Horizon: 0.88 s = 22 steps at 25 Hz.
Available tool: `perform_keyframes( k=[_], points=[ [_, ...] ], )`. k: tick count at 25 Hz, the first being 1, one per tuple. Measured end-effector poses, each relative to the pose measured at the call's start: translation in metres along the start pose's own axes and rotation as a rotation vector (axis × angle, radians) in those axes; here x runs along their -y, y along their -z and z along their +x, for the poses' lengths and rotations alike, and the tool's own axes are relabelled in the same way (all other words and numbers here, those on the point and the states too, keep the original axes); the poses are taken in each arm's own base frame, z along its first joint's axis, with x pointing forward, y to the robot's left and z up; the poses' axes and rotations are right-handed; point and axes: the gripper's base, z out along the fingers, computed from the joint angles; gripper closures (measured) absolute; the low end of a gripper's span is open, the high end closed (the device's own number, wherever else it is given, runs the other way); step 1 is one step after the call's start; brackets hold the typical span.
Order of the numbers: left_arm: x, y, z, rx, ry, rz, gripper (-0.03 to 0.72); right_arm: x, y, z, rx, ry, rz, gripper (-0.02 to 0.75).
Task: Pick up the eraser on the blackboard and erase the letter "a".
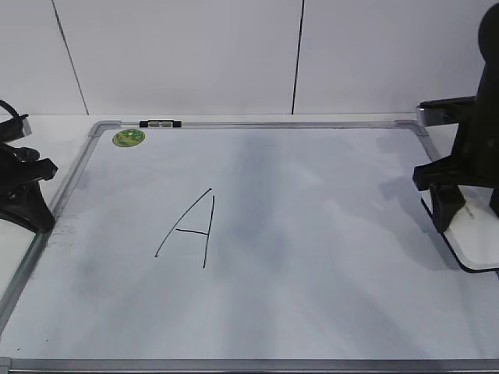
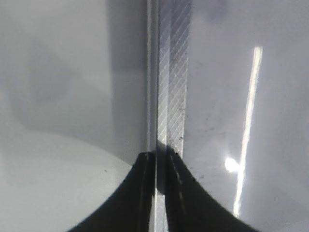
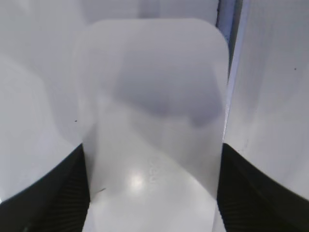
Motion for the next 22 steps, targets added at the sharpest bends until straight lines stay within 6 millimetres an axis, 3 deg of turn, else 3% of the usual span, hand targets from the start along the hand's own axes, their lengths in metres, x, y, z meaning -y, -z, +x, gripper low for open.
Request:
perform_keyframes(
  k=[9,16,22],
  points=[
    [0.0,0.0,0.0,0.0,0.0,0.001,0.642,0.013,-0.015,-0.003,-0.053,-0.051,-0.022,0.203],
    [0.0,0.0,0.0,0.0,0.0,0.001,0.641,0.011,-0.029,-0.007,-0.091,-0.049,-0.023,0.203],
    [0.0,0.0,0.0,0.0,0.0,0.001,0.641,0.012,-0.03,-0.009,-0.076,-0.05,-0.025,0.203]
  ],
)
